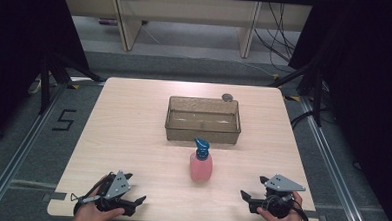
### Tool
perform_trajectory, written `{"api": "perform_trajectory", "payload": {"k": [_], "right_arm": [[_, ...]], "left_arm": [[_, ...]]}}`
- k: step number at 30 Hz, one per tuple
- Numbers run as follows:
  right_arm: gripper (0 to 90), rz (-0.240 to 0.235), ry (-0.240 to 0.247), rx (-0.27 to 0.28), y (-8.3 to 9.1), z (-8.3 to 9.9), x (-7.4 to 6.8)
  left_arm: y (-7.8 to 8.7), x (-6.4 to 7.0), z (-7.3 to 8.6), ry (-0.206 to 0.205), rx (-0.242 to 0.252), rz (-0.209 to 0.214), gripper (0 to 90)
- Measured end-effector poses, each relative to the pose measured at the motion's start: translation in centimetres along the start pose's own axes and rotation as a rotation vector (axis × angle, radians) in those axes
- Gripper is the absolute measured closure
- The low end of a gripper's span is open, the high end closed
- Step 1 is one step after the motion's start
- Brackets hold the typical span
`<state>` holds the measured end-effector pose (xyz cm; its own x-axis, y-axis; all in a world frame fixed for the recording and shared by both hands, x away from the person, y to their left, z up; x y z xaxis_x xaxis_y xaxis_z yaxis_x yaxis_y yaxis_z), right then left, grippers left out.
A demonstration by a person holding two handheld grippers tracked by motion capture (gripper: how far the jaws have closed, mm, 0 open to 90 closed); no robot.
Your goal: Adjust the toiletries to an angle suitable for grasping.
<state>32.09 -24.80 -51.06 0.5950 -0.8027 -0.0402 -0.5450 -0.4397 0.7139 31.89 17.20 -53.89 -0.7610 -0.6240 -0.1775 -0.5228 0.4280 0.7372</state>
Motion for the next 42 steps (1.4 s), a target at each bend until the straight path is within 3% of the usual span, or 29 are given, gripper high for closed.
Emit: {"api": "perform_trajectory", "payload": {"k": [5,10,17,18,19,20,22,26,34,35,36,38,42], "right_arm": [[16.3,0.009,-0.006,0.010,0.0,-0.1,0.0],[16.4,-0.016,-0.014,0.020,-0.1,-0.3,-0.2],[16.0,-0.013,0.008,0.027,-0.2,-0.5,-0.4],[15.6,-0.024,-0.024,0.018,-0.2,-0.4,-0.7],[15.6,-0.023,-0.025,0.018,-0.2,-0.5,-0.7],[15.6,-0.016,0.002,0.028,-0.2,-0.6,-0.5],[15.6,-0.035,-0.017,0.037,-0.4,-0.7,-0.9],[15.7,-0.036,0.013,0.038,-0.5,-1.0,-1.2],[15.7,-0.045,0.019,0.059,-0.6,-1.4,-1.3],[15.7,-0.046,0.019,0.056,-0.6,-1.4,-1.3],[15.8,-0.059,-0.004,0.052,-0.6,-1.3,-1.5],[15.8,-0.050,0.022,0.069,-0.6,-1.6,-1.3],[15.8,-0.058,0.010,0.078,-0.8,-1.8,-1.5]], "left_arm": [[0.0,0.0,0.0,0.000,0.001,-0.001,15.0],[0.0,0.0,0.0,-0.001,-0.002,-0.002,15.0],[0.0,-0.1,0.0,-0.007,-0.006,-0.007,15.0],[-0.1,0.0,0.0,-0.003,0.000,-0.003,15.0],[-0.1,0.0,0.0,-0.003,-0.002,0.000,15.0],[-0.1,0.0,0.0,-0.002,-0.003,0.000,15.0],[-0.1,0.0,0.0,-0.007,-0.006,-0.006,15.1],[0.0,0.0,0.0,-0.006,-0.006,-0.006,15.0],[0.0,0.1,0.1,-0.008,-0.018,0.021,15.0],[-0.1,0.1,0.1,0.004,-0.010,0.019,15.1],[0.0,0.0,0.1,-0.015,-0.014,0.013,15.1],[-0.1,0.0,0.1,0.002,-0.006,0.006,15.0],[-0.1,0.0,0.1,-0.004,-0.010,0.011,15.0]]}}
Point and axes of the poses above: each handheld gripper's, and its own axes: y roughly backward along the jaws, z roughly out of its underside, x roughly to its right, the point moved 5 cm from there along -y, roughly forward along the jaws, and after that the axes turned 8 degrees about -x, right-handed, at the moved point
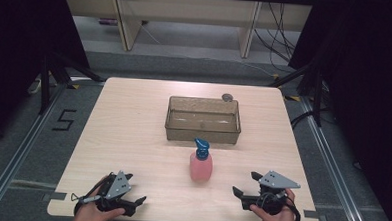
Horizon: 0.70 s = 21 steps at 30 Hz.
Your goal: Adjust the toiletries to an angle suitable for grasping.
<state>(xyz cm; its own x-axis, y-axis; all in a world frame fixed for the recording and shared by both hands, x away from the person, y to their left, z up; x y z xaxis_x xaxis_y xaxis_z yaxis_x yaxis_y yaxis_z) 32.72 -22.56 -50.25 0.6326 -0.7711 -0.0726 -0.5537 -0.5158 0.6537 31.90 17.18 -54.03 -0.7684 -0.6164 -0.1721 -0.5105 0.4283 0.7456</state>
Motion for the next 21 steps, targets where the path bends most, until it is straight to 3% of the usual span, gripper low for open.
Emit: {"api": "perform_trajectory", "payload": {"k": [7,8,10,13,15,17,18,20,21], "right_arm": [[15.7,-0.002,0.016,-0.004,-0.13,-0.22,-0.17],[15.8,-0.011,-0.012,-0.013,-0.13,-0.19,-0.44],[15.8,0.000,0.019,-0.003,-0.25,-0.37,-0.26],[15.8,-0.014,-0.004,-0.011,-0.34,-0.35,-0.51],[15.8,-0.014,0.017,-0.001,-0.48,-0.48,-0.41],[15.8,-0.021,0.002,-0.003,-0.51,-0.59,-0.63],[15.8,-0.013,0.025,0.002,-0.53,-0.71,-0.46],[15.8,-0.033,-0.004,-0.005,-0.63,-0.74,-0.87],[15.8,-0.016,0.034,0.004,-0.76,-0.91,-0.66]], "left_arm": [[0.00,0.05,0.01,0.001,-0.003,-0.001,15.0],[-0.01,0.03,-0.01,0.000,-0.003,-0.003,15.0],[-0.03,0.04,-0.01,0.003,0.000,0.002,15.0],[-0.08,0.02,0.02,0.016,-0.001,-0.003,15.1],[-0.06,0.04,0.03,0.004,-0.004,0.001,15.0],[-0.07,0.04,0.01,0.005,-0.003,0.000,15.1],[-0.06,0.03,0.00,0.005,-0.002,-0.001,15.0],[-0.01,0.00,0.04,-0.001,-0.007,0.003,15.0],[-0.07,0.02,-0.02,0.004,0.004,0.002,15.0]]}}
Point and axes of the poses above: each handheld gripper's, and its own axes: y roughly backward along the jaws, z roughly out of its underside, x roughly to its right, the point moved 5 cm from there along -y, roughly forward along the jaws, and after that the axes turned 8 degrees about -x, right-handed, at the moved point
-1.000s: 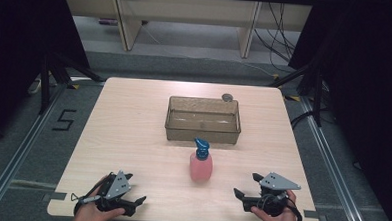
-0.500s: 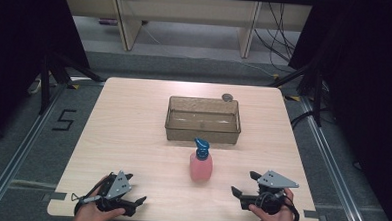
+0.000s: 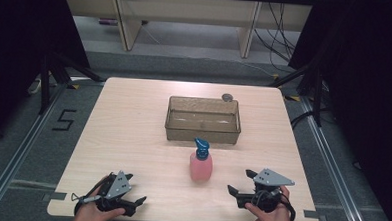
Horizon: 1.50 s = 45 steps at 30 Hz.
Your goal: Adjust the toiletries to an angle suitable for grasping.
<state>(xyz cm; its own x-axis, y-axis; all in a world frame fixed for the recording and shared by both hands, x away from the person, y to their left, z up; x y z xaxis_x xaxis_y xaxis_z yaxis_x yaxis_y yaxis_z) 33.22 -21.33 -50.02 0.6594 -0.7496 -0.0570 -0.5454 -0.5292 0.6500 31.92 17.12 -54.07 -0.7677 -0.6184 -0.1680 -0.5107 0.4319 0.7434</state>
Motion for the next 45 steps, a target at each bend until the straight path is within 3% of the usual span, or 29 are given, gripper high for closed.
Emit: {"api": "perform_trajectory", "payload": {"k": [1,2,3,4,7,9,10,11,12,13,14,15,17,18,22,24,25,26,28,29,35,38,39,41,44,45], "right_arm": [[15.8,-0.017,-0.023,-0.006,-0.1,0.0,-0.3],[15.8,-0.013,0.007,0.009,-0.2,-0.2,-0.2],[15.8,-0.023,-0.010,0.002,-0.3,-0.3,-0.4],[15.8,-0.016,0.017,0.011,-0.4,-0.4,-0.3],[15.7,-0.036,-0.002,0.004,-0.7,-0.7,-0.6],[15.7,-0.044,0.019,0.018,-0.9,-1.0,-0.6],[15.7,-0.048,-0.004,0.009,-0.9,-1.0,-0.8],[15.7,-0.037,0.019,0.024,-1.1,-1.2,-0.6],[15.7,-0.052,-0.005,0.022,-1.1,-1.2,-0.8],[15.7,-0.048,0.014,0.026,-1.2,-1.3,-0.7],[15.7,-0.061,-0.012,0.018,-1.2,-1.4,-0.9],[15.7,-0.056,0.018,0.023,-1.3,-1.5,-0.7],[15.8,-0.065,-0.013,0.011,-1.4,-1.5,-1.0],[15.8,-0.054,0.019,0.024,-1.5,-1.7,-0.8],[15.8,-0.075,0.000,0.046,-1.8,-2.1,-1.1],[15.7,-0.070,0.021,0.046,-1.8,-2.2,-1.0],[15.8,-0.080,-0.012,0.034,-1.8,-2.2,-1.3],[15.9,-0.067,0.022,0.047,-1.8,-2.4,-1.1],[15.9,-0.068,0.040,0.053,-2.0,-2.6,-1.1],[16.0,-0.070,0.018,0.045,-2.0,-2.6,-1.3],[16.3,-0.072,0.058,0.061,-2.5,-3.2,-1.2],[16.8,-0.068,0.062,0.060,-2.6,-3.4,-1.3],[16.9,-0.081,0.039,0.058,-2.7,-3.5,-1.5],[17.3,-0.081,0.043,0.062,-2.8,-3.6,-1.5],[17.6,-0.077,0.069,0.073,-3.0,-3.9,-1.2],[17.8,-0.088,0.053,0.070,-3.1,-4.0,-1.3]], "left_arm": [[0.0,0.0,-0.1,0.003,0.009,0.001,15.0],[0.1,0.0,-0.1,-0.010,0.003,0.004,15.0],[0.1,0.1,-0.1,-0.001,-0.002,0.005,15.0],[0.1,0.0,0.0,-0.007,-0.005,0.002,15.0],[0.0,0.1,0.0,-0.002,-0.006,0.003,15.0],[0.1,0.1,0.0,-0.002,-0.006,0.013,15.0],[0.1,0.1,-0.1,-0.001,0.001,0.007,15.0],[0.1,0.0,0.0,-0.003,-0.003,0.004,15.0],[0.1,0.1,-0.1,0.001,0.002,0.005,15.0],[0.1,0.0,0.0,-0.013,-0.005,0.009,15.0],[0.1,0.0,0.0,-0.005,-0.004,0.008,15.0],[0.1,0.0,0.0,0.002,-0.001,0.004,15.0],[0.1,0.0,0.0,-0.011,-0.003,0.010,15.0],[0.1,0.1,-0.1,0.002,0.001,0.009,15.0],[0.1,0.1,0.0,0.001,-0.001,0.008,15.0],[0.0,0.0,-0.1,0.000,0.000,0.005,15.0],[0.0,0.1,-0.1,0.002,0.001,0.006,15.0],[0.1,0.0,0.0,-0.009,-0.004,0.009,15.0],[0.0,0.0,0.0,0.002,-0.001,0.005,15.0],[0.0,0.0,-0.1,0.000,-0.001,0.004,15.0],[0.0,0.0,0.0,0.002,0.002,0.005,15.0],[-0.1,0.0,0.0,0.015,0.005,0.016,15.0],[-0.2,0.0,0.0,0.023,0.013,0.009,15.0],[-0.2,-0.1,0.1,0.020,-0.008,0.003,15.0],[-0.3,0.0,0.1,0.036,0.004,0.005,15.0],[-0.3,-0.2,0.1,0.020,0.006,0.002,15.0]]}}
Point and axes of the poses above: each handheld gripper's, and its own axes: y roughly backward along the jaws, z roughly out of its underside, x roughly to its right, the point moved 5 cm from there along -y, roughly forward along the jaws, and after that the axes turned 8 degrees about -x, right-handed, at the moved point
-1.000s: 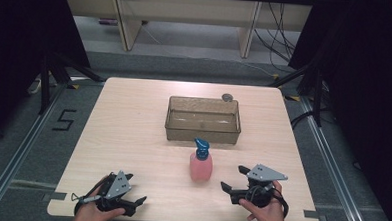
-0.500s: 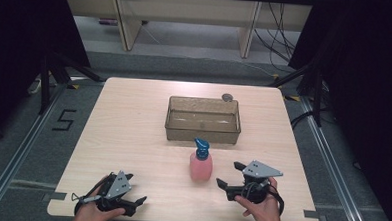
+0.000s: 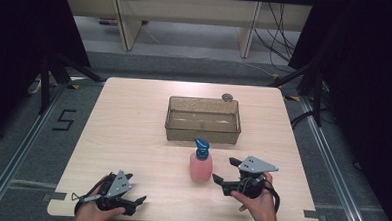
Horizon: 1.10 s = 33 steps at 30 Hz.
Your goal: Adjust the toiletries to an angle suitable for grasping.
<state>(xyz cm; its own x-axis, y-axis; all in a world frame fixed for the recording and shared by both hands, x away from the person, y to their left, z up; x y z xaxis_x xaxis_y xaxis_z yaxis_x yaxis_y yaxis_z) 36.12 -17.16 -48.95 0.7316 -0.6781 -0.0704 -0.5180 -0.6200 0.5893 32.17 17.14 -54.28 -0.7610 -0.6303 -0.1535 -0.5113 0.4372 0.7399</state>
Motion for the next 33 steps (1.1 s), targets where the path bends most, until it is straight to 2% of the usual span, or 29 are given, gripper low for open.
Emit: {"api": "perform_trajectory", "payload": {"k": [1,2,3,4,5,7,8,9,10,11,12,13,15,16,17,20,21,22,25,26,27,30,31,32,33], "right_arm": [[18.0,0.000,-0.012,0.001,0.0,-0.1,-0.1],[18.1,0.005,0.015,0.004,0.0,-0.2,0.2],[18.1,-0.001,0.008,0.003,-0.1,-0.3,0.1],[18.2,-0.003,0.005,0.002,-0.1,-0.3,0.1],[18.2,0.008,0.023,0.014,-0.3,-0.4,0.2],[18.3,-0.005,0.012,0.000,-0.3,-0.4,0.0],[18.3,-0.002,0.016,0.000,-0.3,-0.4,0.1],[18.3,-0.003,0.009,0.000,-0.3,-0.4,0.0],[18.3,-0.008,0.005,0.000,-0.3,-0.4,0.0],[18.3,-0.012,-0.012,0.005,-0.3,-0.4,0.0],[18.4,-0.018,0.002,0.009,-0.4,-0.5,0.1],[18.4,-0.028,-0.022,0.012,-0.5,-0.5,-0.1],[18.4,-0.029,-0.009,0.011,-0.5,-0.6,0.0],[18.4,-0.038,-0.022,0.013,-0.6,-0.7,-0.1],[18.4,-0.023,0.003,0.013,-0.6,-0.8,0.1],[18.9,-0.020,-0.009,0.009,-0.7,-1.1,0.0],[18.9,-0.019,0.028,0.020,-0.9,-1.3,0.1],[18.9,-0.028,-0.004,0.014,-0.9,-1.3,-0.2],[19.1,-0.010,0.026,0.012,-1.1,-1.6,-0.1],[19.2,-0.032,0.030,0.017,-1.3,-1.8,-0.3],[19.2,-0.027,0.029,0.002,-1.3,-1.8,-0.3],[19.3,-0.020,0.047,0.007,-1.6,-2.1,-0.3],[19.4,-0.032,0.047,0.008,-1.8,-2.2,-0.4],[19.5,-0.034,0.026,0.012,-1.9,-2.3,-0.6],[19.5,-0.022,0.035,0.006,-1.8,-2.3,-0.5]], "left_arm": [[0.0,0.0,0.0,0.002,-0.004,-0.001,15.0],[0.0,0.0,0.0,0.003,-0.002,-0.001,15.0],[0.0,0.0,0.0,0.006,0.004,0.002,15.0],[0.1,-0.1,0.1,0.001,-0.011,0.006,15.0],[0.2,-0.1,0.0,-0.002,-0.016,-0.007,15.0],[0.2,-0.1,-0.2,-0.013,-0.008,-0.006,15.0],[0.0,0.0,-0.3,-0.003,0.012,0.004,15.0],[0.0,0.1,-0.3,-0.003,0.010,0.003,15.0],[0.1,0.0,-0.2,-0.014,-0.014,0.000,15.0],[0.1,0.0,-0.2,-0.016,-0.016,-0.003,15.0],[0.0,0.1,-0.2,-0.003,0.001,-0.004,15.0],[0.0,0.0,-0.2,-0.001,-0.004,-0.006,15.0],[0.1,-0.1,-0.3,-0.014,-0.011,-0.010,15.0],[0.1,-0.1,-0.3,-0.018,-0.014,-0.010,15.0],[0.1,-0.1,-0.3,-0.022,-0.019,-0.010,15.0],[0.1,0.1,-0.3,-0.030,-0.021,0.002,15.0],[0.0,0.1,-0.3,-0.029,-0.022,0.005,15.0],[0.1,0.1,-0.3,-0.028,-0.022,0.005,15.0],[0.0,0.1,-0.3,-0.021,-0.014,0.001,15.0],[0.0,0.2,-0.3,-0.012,-0.016,0.002,15.0],[0.1,0.1,-0.3,-0.016,-0.015,0.001,15.0],[0.1,0.1,-0.3,-0.021,-0.014,0.000,15.0],[0.1,0.1,-0.3,-0.020,-0.013,0.001,15.0],[0.1,0.1,-0.3,-0.023,-0.016,0.000,15.0],[0.1,0.1,-0.3,-0.024,-0.017,0.000,15.0]]}}
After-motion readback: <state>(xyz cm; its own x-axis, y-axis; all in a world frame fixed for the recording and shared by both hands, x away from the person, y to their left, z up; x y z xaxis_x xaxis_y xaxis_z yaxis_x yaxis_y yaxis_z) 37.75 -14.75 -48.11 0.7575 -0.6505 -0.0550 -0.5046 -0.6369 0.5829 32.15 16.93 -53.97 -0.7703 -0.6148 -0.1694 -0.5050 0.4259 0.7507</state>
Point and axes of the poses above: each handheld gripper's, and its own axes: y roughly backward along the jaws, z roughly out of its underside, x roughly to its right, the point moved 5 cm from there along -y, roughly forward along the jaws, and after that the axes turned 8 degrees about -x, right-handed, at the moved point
